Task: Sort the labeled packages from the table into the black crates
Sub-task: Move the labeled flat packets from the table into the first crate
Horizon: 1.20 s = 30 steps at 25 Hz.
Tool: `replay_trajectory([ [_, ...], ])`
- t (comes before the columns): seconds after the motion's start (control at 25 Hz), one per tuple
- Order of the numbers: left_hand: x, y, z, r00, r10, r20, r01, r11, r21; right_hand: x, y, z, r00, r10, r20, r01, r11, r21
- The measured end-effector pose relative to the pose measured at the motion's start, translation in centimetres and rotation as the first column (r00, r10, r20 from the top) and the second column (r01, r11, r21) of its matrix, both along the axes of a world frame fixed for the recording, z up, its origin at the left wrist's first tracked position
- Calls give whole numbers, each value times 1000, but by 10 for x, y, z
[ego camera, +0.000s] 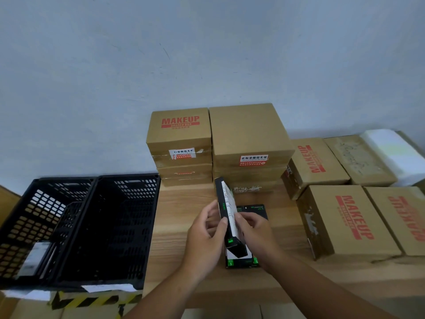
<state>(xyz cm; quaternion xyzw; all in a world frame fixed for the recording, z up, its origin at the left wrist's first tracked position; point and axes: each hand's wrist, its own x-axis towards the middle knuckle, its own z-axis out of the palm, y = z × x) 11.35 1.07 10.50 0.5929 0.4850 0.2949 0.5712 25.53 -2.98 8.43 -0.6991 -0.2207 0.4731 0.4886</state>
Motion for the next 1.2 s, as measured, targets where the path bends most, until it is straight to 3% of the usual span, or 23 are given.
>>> replay_trajectory([
  [0.48, -1, -1, -14, 992, 86, -97, -79, 994, 77, 11, -10, -8, 991, -19, 132, 5, 994, 106],
  [0.8, -43, -18, -19, 950, 281, -134, -260, 953, 156, -21, -10, -15, 986, 117, 122, -136, 978, 156],
  [1.2, -157, -36, -24, 848, 500, -174, -469, 862, 193, -128, 5, -13, 920, 332, 210, -364, 922, 136],
])
